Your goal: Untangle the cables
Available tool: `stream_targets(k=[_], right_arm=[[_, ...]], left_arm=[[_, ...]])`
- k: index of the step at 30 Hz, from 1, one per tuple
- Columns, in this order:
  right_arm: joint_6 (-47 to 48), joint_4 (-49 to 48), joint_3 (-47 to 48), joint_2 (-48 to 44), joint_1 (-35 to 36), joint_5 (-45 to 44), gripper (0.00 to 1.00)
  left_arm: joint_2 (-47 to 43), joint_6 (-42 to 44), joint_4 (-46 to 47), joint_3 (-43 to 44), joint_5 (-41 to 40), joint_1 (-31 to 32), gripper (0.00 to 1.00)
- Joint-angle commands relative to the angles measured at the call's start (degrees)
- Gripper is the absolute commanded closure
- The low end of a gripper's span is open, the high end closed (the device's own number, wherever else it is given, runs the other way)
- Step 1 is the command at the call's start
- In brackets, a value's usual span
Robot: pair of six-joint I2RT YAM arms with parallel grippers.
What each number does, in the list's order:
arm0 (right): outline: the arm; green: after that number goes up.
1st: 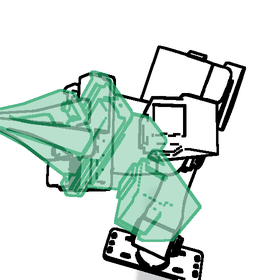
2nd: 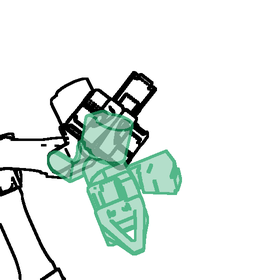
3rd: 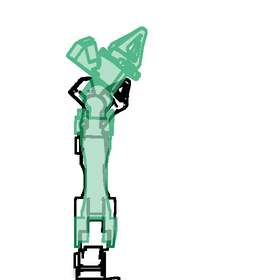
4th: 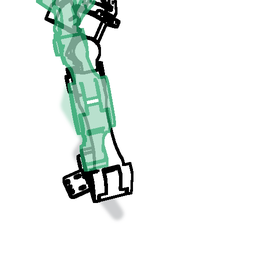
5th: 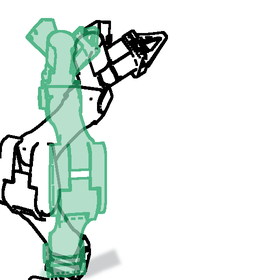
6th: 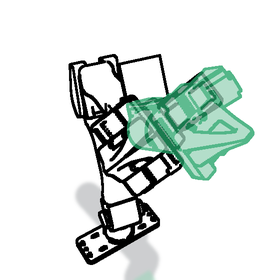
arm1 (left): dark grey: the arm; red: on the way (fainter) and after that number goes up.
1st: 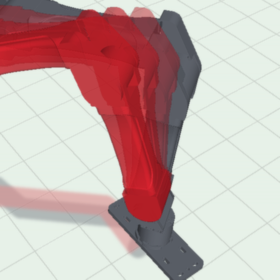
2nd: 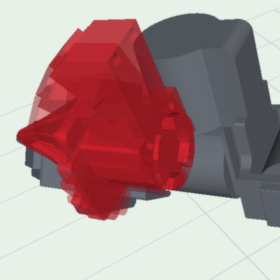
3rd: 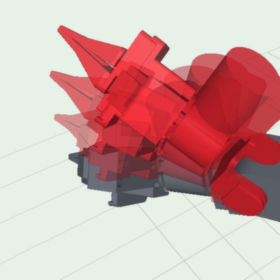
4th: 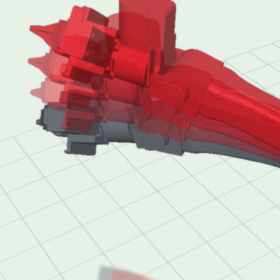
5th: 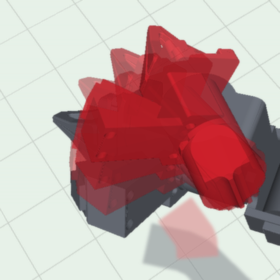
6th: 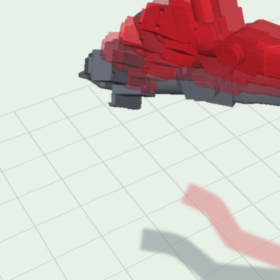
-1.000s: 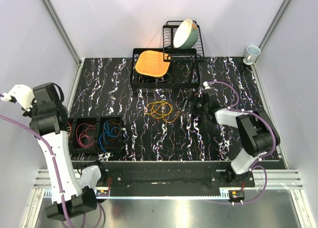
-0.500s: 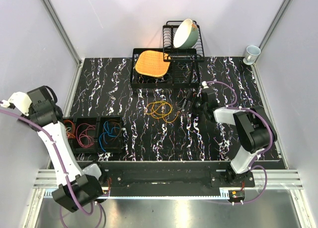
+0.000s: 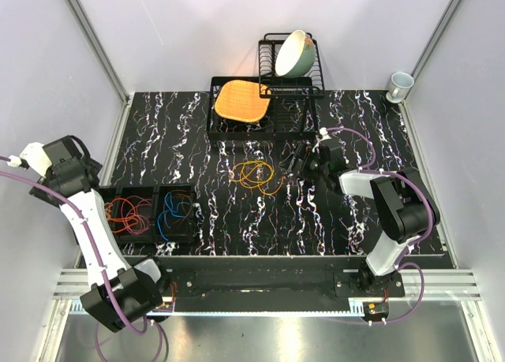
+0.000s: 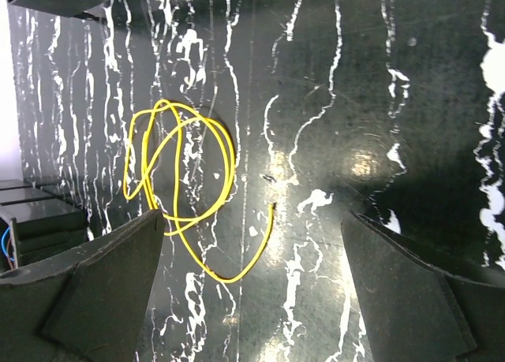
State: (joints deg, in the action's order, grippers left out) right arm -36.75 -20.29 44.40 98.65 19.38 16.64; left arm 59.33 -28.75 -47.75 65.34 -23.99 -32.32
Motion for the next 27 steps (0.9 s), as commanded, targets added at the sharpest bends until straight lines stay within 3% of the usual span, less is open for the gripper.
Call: stream_targets(k=[1, 6, 23, 27], right_arm=[[0.54, -3.61, 0.07, -1.09, -0.22, 2.43, 0.0], [2.55, -2.65, 1.56, 0.48, 1.62, 2.26, 0.0], [12.23, 31.79, 28.09, 15.68, 14.98, -16.29, 0.0], [14.25, 39.0, 34.16, 19.91, 17.45, -24.53, 0.0]], left_arm=[[-1.58, 1.59, 3.8, -1.0, 5.7, -0.38, 0.01], [-2.64, 2.12, 5.12, -2.5, 9.48, -0.29, 0.01], [-4.84, 2.65, 6.0, -3.9, 12.56, -0.29, 0.01], [-5.19, 2.83, 6.09, -4.08, 12.91, -0.29, 0.01]])
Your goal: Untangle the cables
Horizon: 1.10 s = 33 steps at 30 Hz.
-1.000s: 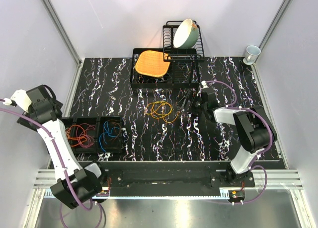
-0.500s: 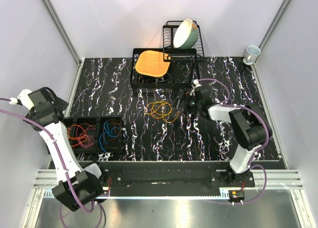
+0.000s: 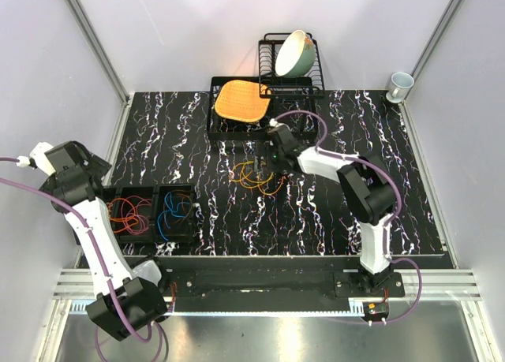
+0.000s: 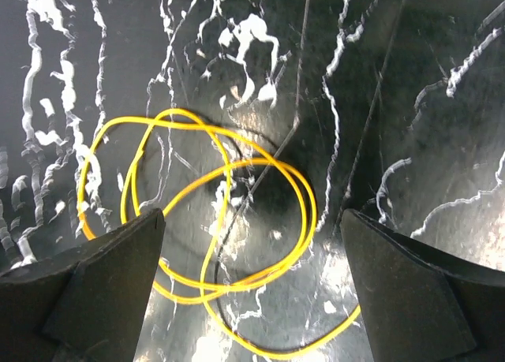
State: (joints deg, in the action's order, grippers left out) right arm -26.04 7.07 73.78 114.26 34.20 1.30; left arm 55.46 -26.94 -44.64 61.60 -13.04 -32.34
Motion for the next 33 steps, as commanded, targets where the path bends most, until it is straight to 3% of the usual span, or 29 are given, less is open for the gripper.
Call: stream_targets(k=[1, 5, 6, 9, 10, 11, 13, 24, 33], right_arm=[[3.8, 13.83, 6.54, 5.79, 2.98, -10.25, 0.02], [5.21, 19.29, 11.2, 9.49, 4.12, -13.6, 0.15], [5.21, 20.78, 12.17, 10.01, 4.21, -13.95, 0.3], [5.13, 22.89, 13.05, 11.6, 4.3, -14.92, 0.54], [5.21, 23.25, 13.23, 12.3, 4.3, -14.92, 0.73], [5.65, 23.69, 13.58, 12.74, 4.39, -14.31, 0.85], [6.09, 25.09, 14.9, 13.62, 4.39, -13.87, 1.0], [7.06, 25.45, 17.01, -2.27, 6.76, -10.01, 1.0], [6.71, 28.52, 22.72, -7.55, 10.1, -8.95, 1.0]], left_arm=[[-1.41, 1.1, 2.9, -0.43, 2.05, -0.36, 0.01], [-2.02, 1.19, 3.16, -0.61, 2.14, -0.44, 0.01], [-2.02, 1.19, 3.16, -0.61, 2.23, -0.27, 0.01], [-2.11, 1.19, 3.25, -0.7, 2.58, -0.27, 0.01], [-2.29, 1.19, 3.25, -0.7, 2.75, -0.27, 0.01], [-2.29, 1.19, 3.42, -0.7, 3.1, -0.27, 0.01], [-2.38, 1.27, 3.42, -0.78, 3.28, -0.27, 0.01], [-2.9, 1.54, 3.77, -1.4, 4.86, -0.27, 0.01], [-3.17, 1.71, 4.04, -1.57, 4.95, -0.18, 0.01]])
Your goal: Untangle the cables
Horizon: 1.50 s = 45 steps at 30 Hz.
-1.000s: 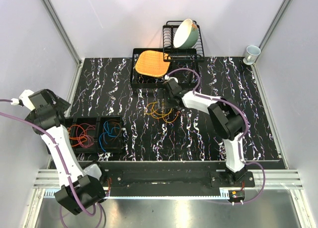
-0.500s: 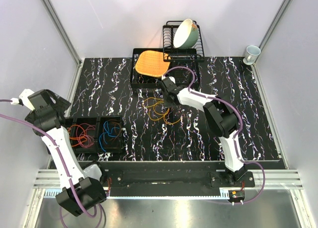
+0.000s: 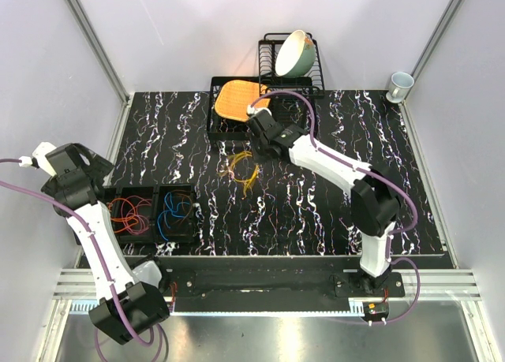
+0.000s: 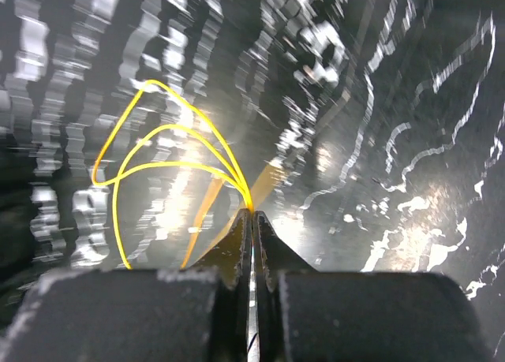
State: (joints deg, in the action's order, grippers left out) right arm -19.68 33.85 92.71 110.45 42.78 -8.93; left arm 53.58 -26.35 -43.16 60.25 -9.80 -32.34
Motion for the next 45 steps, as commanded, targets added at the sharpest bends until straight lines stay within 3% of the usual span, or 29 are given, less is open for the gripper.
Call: stream_targets(k=[1, 19, 27, 45], right_arm=[[0.35, 1.92, 4.15, -3.84, 1.77, 1.2, 1.0], [0.44, 2.9, 20.57, -2.79, 10.12, 7.52, 1.0], [-1.5, -0.44, 28.22, 4.85, 14.87, 14.54, 1.0], [-4.4, -2.2, 53.19, 25.77, 22.08, 25.8, 1.0]], left_arm=[[-1.29, 1.12, 2.55, -0.22, 1.72, -0.27, 0.01], [-6.11, -0.02, 4.66, -1.36, 1.54, -0.36, 0.01], [-10.6, -0.72, 5.89, -2.33, -1.01, -0.27, 0.01], [-11.13, -0.72, 5.8, -2.33, -1.01, -0.36, 0.01]])
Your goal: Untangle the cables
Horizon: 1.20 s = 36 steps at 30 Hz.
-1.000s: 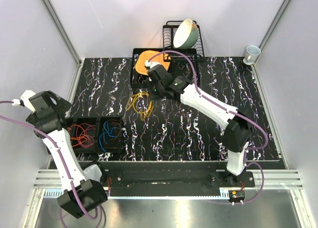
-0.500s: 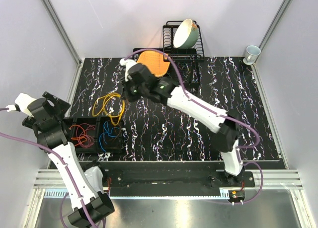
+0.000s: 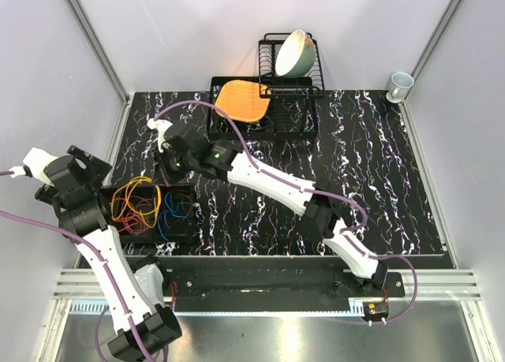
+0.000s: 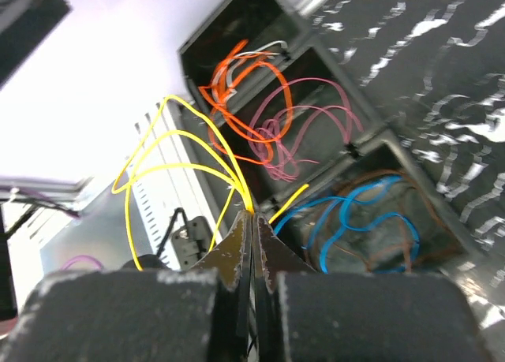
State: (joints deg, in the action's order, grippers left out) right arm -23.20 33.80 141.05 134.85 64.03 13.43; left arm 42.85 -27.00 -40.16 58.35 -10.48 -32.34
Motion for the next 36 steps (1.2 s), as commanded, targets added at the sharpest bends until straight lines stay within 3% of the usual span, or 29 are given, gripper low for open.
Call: stream_targets(k=[1, 8, 9, 11, 12, 16, 21, 22, 28, 31, 36], right_arm=[[-0.97, -2.68, 4.93, 2.08, 1.01, 3.7, 1.0], [-1.76, -7.08, 8.0, 6.39, 1.1, 5.29, 1.0], [-1.59, -7.61, 8.79, 8.13, 1.1, 5.46, 0.84], [-1.23, -7.96, 11.33, 9.81, 1.18, 4.77, 0.19], [-1.15, -7.53, 11.78, 10.87, 1.1, 3.11, 0.0], [1.14, -6.55, 9.69, 9.22, 1.18, -5.5, 0.0], [5.7, -6.82, -3.39, -1.56, 0.92, -15.52, 0.0], [7.02, -6.82, -6.03, -3.61, 0.83, -21.02, 0.0], [9.84, -15.33, -35.02, -24.6, -0.22, -38.88, 0.0], [11.07, -17.1, -50.82, -35.24, -1.01, -41.98, 0.0], [8.98, -17.1, -65.01, -52.56, -4.34, -51.13, 0.0]], left_arm=[[-0.4, -0.07, 2.9, -0.34, -0.24, -0.36, 0.01], [-0.49, 0.11, 2.81, -0.34, -0.33, -0.27, 0.01], [-0.4, 0.11, 2.72, -0.25, -0.33, -0.36, 0.01], [-0.49, 0.11, 2.81, -0.25, -0.33, -0.27, 0.01], [-0.49, 0.11, 2.72, -0.25, -0.33, -0.36, 0.01], [-0.31, 0.2, 2.72, -0.34, -0.24, -0.27, 0.01], [0.13, 0.28, 2.63, -0.34, 0.55, -0.36, 0.01], [0.48, 0.46, 2.81, -0.34, 1.07, -0.27, 0.01], [1.26, 1.78, 8.07, -2.62, 13.44, -0.01, 0.01], [3.55, 2.04, 10.45, -3.06, 20.05, 2.36, 0.01], [7.68, 2.74, 12.2, -2.97, 17.26, 13.06, 0.01]])
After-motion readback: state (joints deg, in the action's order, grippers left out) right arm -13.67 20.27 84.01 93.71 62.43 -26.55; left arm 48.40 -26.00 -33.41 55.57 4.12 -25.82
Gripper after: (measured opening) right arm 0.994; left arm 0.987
